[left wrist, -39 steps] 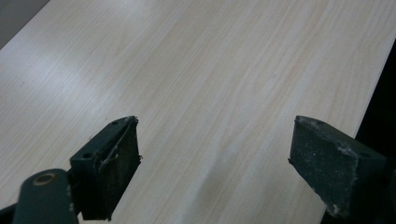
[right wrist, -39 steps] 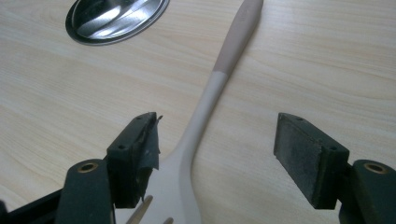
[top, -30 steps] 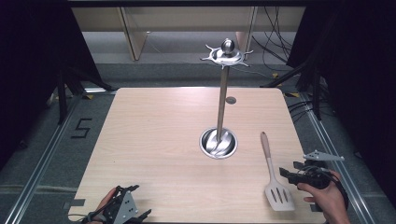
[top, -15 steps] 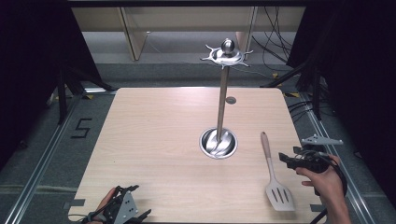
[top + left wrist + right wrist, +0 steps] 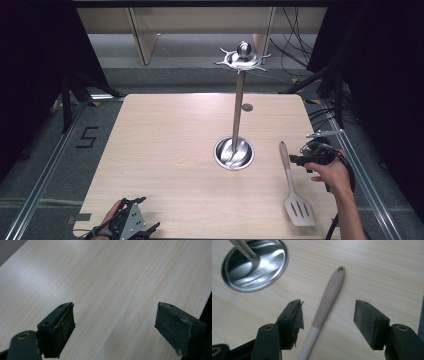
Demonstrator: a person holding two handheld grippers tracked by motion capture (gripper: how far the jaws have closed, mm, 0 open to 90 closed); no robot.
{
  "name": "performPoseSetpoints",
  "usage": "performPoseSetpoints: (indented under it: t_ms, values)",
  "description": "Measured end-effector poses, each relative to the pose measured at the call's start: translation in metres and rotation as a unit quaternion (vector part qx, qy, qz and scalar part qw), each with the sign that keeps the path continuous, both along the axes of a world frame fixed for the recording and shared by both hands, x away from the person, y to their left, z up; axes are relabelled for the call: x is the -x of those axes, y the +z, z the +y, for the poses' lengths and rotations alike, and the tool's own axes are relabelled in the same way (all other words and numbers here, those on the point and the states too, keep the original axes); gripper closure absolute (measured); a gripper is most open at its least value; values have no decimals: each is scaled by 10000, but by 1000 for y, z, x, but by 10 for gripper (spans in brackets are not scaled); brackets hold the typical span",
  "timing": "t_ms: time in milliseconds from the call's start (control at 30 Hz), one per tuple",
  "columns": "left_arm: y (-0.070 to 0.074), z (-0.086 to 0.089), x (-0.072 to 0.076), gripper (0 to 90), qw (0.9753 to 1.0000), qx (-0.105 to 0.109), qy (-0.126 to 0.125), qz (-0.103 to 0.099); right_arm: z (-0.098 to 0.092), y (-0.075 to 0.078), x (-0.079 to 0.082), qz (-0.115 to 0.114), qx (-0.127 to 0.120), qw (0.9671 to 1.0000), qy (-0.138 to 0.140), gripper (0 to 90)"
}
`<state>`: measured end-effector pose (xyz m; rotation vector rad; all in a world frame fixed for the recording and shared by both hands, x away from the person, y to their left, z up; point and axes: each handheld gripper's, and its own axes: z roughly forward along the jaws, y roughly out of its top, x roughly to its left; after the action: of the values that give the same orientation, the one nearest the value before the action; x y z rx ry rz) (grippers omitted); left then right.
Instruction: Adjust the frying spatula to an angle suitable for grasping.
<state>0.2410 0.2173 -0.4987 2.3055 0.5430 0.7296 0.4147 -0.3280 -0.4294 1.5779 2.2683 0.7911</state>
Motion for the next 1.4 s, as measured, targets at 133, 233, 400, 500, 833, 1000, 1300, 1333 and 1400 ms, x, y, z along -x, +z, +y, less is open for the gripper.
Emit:
performPoseSetpoints:
  t_ms: [133, 233, 400, 500, 833, 1000, 1300, 1333, 1400]
  values:
    - [-1, -1, 0, 151, 10000, -14, 26, -62, 8, -11, -19, 97, 181, 9997, 103, 422]
    - [2, 1, 0, 151, 9999, -88, -88, 28, 13, -15, -30, 304, 309, 9990, 104, 428]
    - [0, -1, 0, 151, 9999, 41, 51, -112, 20, -19, -44, 738, 333, 9966, -145, 460]
    - [1, 0, 1, 151, 10000, -3, -49, -27, 21, -23, -49, 896, 386, 9951, -160, 475]
    - [-1, -1, 0, 151, 10000, 59, 17, -72, 25, -30, -59, 1073, 536, 9926, -172, 514]
    - [0, -1, 1, 151, 10000, 52, -33, -44, 26, -35, -62, 1256, 558, 9902, -242, 533]
    - [0, -1, 0, 151, 9999, 118, -11, -24, 32, -42, -66, 1522, 619, 9860, -274, 547]
    - [0, -1, 1, 151, 9999, 104, -6, -7, 31, -44, -67, 1454, 751, 9863, -207, 546]
    - [1, -1, 1, 151, 9999, 106, -37, 19, 32, -45, -68, 1437, 745, 9867, -171, 568]
